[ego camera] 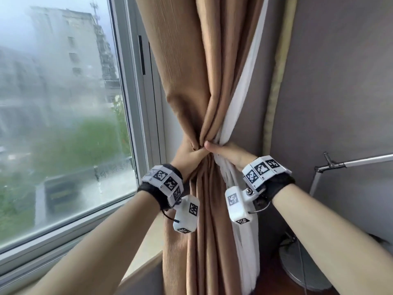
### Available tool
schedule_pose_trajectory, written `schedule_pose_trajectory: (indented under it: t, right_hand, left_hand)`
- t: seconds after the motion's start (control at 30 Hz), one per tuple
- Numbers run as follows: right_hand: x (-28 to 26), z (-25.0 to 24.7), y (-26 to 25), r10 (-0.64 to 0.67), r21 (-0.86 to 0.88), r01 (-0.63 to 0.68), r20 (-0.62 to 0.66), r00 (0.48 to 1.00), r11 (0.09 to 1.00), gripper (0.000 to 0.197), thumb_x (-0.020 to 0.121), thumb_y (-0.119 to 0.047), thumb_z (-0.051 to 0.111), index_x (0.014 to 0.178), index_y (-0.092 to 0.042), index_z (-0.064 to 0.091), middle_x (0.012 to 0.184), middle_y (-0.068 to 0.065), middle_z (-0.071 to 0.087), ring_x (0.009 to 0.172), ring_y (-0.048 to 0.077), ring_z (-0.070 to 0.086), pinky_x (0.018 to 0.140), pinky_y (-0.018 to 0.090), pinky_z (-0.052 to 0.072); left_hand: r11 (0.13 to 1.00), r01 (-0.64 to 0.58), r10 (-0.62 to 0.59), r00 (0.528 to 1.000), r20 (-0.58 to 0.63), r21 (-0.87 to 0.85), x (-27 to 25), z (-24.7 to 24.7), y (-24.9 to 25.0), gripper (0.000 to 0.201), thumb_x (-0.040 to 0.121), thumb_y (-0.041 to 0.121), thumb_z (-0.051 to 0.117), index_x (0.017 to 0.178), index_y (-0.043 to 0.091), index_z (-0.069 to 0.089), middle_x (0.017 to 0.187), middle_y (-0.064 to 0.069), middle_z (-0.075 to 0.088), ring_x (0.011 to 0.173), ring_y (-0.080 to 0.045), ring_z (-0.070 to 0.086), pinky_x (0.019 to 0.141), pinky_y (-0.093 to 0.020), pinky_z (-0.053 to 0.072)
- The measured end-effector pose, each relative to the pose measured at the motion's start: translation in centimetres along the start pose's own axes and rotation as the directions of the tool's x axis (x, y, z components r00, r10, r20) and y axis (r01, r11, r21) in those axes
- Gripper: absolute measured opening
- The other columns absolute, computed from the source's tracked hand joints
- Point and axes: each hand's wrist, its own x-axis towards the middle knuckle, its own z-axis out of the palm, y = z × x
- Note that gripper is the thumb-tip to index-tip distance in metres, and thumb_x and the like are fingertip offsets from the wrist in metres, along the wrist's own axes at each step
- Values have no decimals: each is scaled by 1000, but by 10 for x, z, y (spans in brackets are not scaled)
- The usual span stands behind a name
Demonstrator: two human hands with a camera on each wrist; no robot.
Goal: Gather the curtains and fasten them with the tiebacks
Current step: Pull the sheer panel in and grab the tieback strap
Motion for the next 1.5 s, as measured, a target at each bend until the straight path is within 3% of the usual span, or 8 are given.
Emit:
schedule_pose_trajectory:
  t: [0.23,0.4,0.63,0.8,0.93,1.17,1.33,1.5]
  right_hand:
    - [15,39,-1,-75,-105,74,-4,997,992,84,63,-28,81,136,-11,42,138,2,49,128,11,44,108,24,35]
    - [28,60,7,-134,-326,10,-362,923,945,76,74,-19,74,138,-8,35,132,-1,45,130,10,36,93,2,21]
    - [31,59,8,1,-62,-52,-623,782,997,17,75,-15,75,73,-14,58,75,-6,60,82,10,57,60,15,38]
    - [32,48,8,26,-26,-62,-706,708,998,31,66,-10,80,92,0,65,84,3,61,81,10,57,41,8,37]
    - [31,38,12,48,22,-47,-717,696,999,32,68,-3,77,96,4,65,90,8,65,84,14,59,66,20,45]
    - [11,21,16,29,47,-8,-479,877,999,40,75,2,70,113,-4,59,105,5,62,98,14,58,76,11,47]
    - [-2,12,17,95,75,-75,-318,943,994,46,59,-11,79,103,-9,65,103,6,68,95,17,64,87,25,48]
    - [-11,1,17,112,164,-77,-219,969,983,37,68,7,70,104,2,63,71,-8,73,71,4,69,71,16,56]
  left_hand:
    - [957,282,-245,912,330,-68,-2,-41,27,55,97,40,43,145,14,33,139,1,48,131,-12,44,110,-26,34]
    - [969,247,-230,857,461,25,12,-49,28,53,94,37,50,140,14,40,119,9,54,115,-6,52,74,0,44]
    - [989,117,-81,943,323,-93,7,-46,7,50,90,39,56,132,17,40,117,14,57,104,7,54,80,-2,43]
    - [951,180,-139,975,170,-253,6,-62,-10,39,100,26,42,137,15,39,130,2,56,115,-2,56,99,-23,47]
    - [951,260,-237,961,143,-169,10,-60,-27,64,90,37,59,145,20,31,138,-5,50,121,-17,53,103,-32,44]
    - [974,216,-224,947,231,63,17,-49,-29,102,46,69,79,132,28,43,129,-3,50,121,-15,48,105,-38,41]
    - [986,162,-140,937,321,-42,6,-43,-19,89,60,28,88,132,18,37,129,1,56,119,-10,54,107,-35,41]
    - [975,147,-184,954,235,167,-1,-30,-6,107,50,50,88,138,17,37,138,-8,37,134,-21,32,114,-44,28]
